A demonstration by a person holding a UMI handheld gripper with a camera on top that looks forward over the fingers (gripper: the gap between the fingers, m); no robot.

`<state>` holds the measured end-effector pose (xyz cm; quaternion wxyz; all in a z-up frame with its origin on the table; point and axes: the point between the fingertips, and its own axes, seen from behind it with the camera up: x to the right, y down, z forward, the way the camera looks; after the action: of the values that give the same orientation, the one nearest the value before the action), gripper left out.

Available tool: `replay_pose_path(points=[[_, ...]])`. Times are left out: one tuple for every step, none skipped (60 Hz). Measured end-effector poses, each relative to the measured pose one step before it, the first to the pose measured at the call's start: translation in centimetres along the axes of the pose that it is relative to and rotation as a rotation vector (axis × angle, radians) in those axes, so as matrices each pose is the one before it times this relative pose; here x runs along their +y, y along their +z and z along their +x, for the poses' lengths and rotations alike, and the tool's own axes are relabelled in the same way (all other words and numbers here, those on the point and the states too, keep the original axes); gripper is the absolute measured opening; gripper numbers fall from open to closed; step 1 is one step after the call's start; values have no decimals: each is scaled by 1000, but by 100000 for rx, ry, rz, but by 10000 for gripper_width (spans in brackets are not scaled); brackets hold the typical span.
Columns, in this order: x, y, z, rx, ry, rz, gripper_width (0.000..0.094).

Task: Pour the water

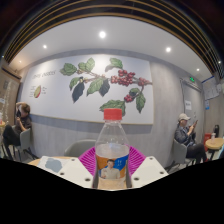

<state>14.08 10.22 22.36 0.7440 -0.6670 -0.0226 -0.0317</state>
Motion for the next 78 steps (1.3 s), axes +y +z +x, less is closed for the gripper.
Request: replay_pose_path(points=[[727, 202, -206, -592, 705, -1358, 373], [617, 136, -354, -1037, 802, -1219, 373], [574, 88, -384, -1110, 784, -1068, 374], [470, 99, -283, -935, 795, -829, 374], [632, 645, 560, -969, 467, -386, 372], [624, 373, -264, -193, 466, -364, 373], [338, 130, -39, -112, 486, -464, 373], [343, 112, 5, 201, 361, -643, 373], [392, 129, -36, 213, 215, -763, 373], [365, 101, -59, -93, -17, -717, 373], [367, 90, -147, -311, 31, -642, 372], [380, 67, -142, -264, 28, -642, 372], [288, 197, 510, -428, -225, -801, 373], [607, -87, -271, 135, -403, -923, 373], [437, 20, -72, -52, -620, -1103, 375], [-183, -308, 1, 193, -616, 924, 374], [-199, 34, -74, 173, -219, 2083, 375], [231, 29, 23, -10, -175, -212, 374], [-117, -69, 127, 223, -206, 608, 375], [-466, 491, 597, -534, 157, 47, 373], [304, -498, -214, -75, 863, 276, 373], [36, -125, 91, 79, 821, 333, 373], [35, -136, 87, 61, 626, 87, 373], [17, -105, 43, -127, 549, 255, 373], [63, -85, 5, -196, 417, 190, 373], [80, -53, 4, -113, 282, 137, 374], [-676, 427, 502, -177, 217, -455, 382], [318, -123, -165, 214, 499, 135, 398], [-17, -45, 34, 264, 377, -84, 412], [11, -12, 64, 389, 401, -199, 436], [55, -8, 72, 488, 379, -336, 476], [45, -48, 40, 251, 468, -403, 511], [38, -12, -39, -9, 492, -298, 536], [-79, 241, 280, -19, 550, -1067, 568], [242, -34, -46, 28, 548, -1591, 619], [311, -94, -16, -133, 502, -1817, 682], [304, -161, 7, -88, 641, -1832, 746], [233, -162, -80, -351, 880, -1373, 813], [103, -147, -28, -237, 1062, -802, 855], [-35, -157, 23, 179, 1392, -153, 861], [-8, -204, -168, -534, 1059, -80, 849], [-46, -29, -192, -375, 856, -52, 842], [-79, -465, 264, -248, 624, -236, 843], [43, -301, 5, -254, 384, -229, 845], [9, -312, -11, -165, 138, -282, 847], [1, -371, -4, -119, 37, -258, 848], [-45, -410, 12, -141, -30, -90, 848], [-43, -406, -48, -267, -156, -67, 849], [-17, -437, -141, -424, -378, -210, 847], [-87, -171, -592, -322, -453, -204, 847], [50, -570, -91, -538, -499, -168, 847], [21, -569, -107, -531, -467, -220, 848], [15, -621, -80, -432, -485, -331, 848], [-106, -882, -235, -350, -560, -535, 848], [-56, -556, -212, -443, -628, -364, 850], [3, -658, -186, -451, -662, -271, 849], [-24, -721, -177, -366, -617, -230, 848], [-19, -738, -182, -228, -516, -183, 848], [-11, -788, -153, -57, -448, -206, 849], [-32, -814, -120, 54, -322, -194, 851], [7, -416, -138, 10, -371, -88, 848], [24, -858, -184, 10, -265, -185, 848], [63, -891, -225, -57, -238, -261, 848], [58, -892, -238, -159, -220, -253, 850], [132, -888, -282, -279, -204, -200, 850], [149, -913, -318, -370, 15, -172, 851], [120, -849, -353, -318, 87, -119, 849], [175, -854, -292, -222, 297, -125, 849], [198, -865, -285, -97, 466, -231, 850], [197, -798, -260, -19, 500, -324, 850], [281, -755, -282, -81, 425, -286, 851], [334, -510, -225, -84, 409, -215, 852], [323, -711, -282, -17, 185, -404, 849], [370, -659, -203, 223, 45, -505, 849], [396, -649, -149, 426, -112, -540, 850], [394, -598, -101, 507, -151, -430, 850], [385, -558, -103, 495, -181, -366, 850], [339, -459, -52, 528, -228, -330, 850]])
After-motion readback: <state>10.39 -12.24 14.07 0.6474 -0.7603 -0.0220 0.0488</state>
